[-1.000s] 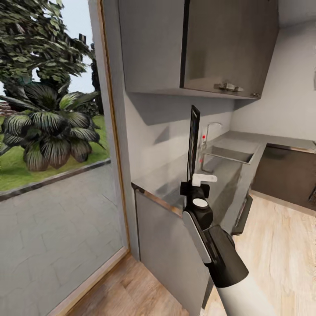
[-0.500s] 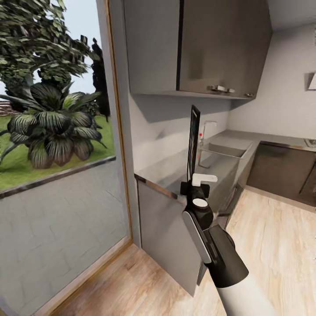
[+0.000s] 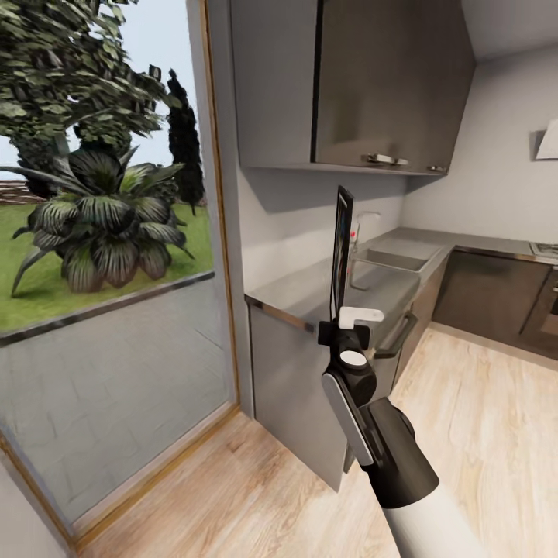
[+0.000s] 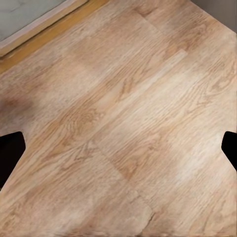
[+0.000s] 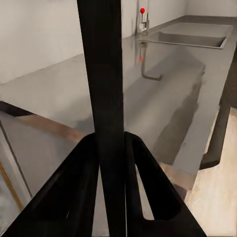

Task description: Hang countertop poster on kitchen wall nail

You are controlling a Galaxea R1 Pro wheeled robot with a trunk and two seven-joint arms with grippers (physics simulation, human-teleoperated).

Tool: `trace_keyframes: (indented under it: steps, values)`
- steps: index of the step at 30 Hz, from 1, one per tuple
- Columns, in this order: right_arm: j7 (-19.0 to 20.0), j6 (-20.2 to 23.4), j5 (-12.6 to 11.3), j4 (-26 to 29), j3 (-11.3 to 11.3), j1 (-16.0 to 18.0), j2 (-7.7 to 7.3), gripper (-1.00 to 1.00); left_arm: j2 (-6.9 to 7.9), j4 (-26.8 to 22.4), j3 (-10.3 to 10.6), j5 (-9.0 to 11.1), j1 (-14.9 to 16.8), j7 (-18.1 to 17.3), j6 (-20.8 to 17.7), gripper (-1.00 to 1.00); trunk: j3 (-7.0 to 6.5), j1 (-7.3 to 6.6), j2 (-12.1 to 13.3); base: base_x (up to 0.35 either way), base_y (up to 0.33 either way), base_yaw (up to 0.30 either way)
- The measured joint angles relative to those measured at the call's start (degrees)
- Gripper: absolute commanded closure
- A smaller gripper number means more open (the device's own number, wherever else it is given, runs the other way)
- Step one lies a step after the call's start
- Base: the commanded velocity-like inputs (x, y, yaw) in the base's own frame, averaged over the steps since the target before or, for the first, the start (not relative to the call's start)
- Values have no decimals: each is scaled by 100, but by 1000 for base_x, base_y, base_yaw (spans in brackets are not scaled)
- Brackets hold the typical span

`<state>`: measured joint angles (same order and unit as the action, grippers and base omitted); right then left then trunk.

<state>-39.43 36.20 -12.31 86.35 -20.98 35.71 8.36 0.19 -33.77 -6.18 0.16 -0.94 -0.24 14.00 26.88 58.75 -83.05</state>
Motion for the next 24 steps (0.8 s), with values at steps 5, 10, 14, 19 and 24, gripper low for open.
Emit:
trace_keyframes:
  steps: [5, 10, 14, 19, 24]
  values:
    - [1, 0, -6, 0, -8, 0, 0, 100, 0, 0, 1, 0, 0, -6, -1, -100, 0, -2, 0, -84, -12, 251]
    - [1, 0, -8, 0, -6, 0, 1, 100, 0, 1, 1, 0, 0, -6, -1, -100, 0, 0, 0, -188, -120, 279]
    - [3, 0, -8, 0, -4, 0, 1, 100, 0, 1, 2, 0, 0, -7, 0, -100, 0, 0, 0, -247, -167, 254]
    - [5, 1, -9, 0, -2, 0, -2, 100, 0, 1, 2, 0, 0, -8, 0, -100, 0, 0, 0, -251, -171, 82]
    - [5, 1, -8, 0, -3, 0, -7, 100, 0, 1, 1, 0, 0, -8, -1, -100, 0, -2, 0, -126, -89, 193]
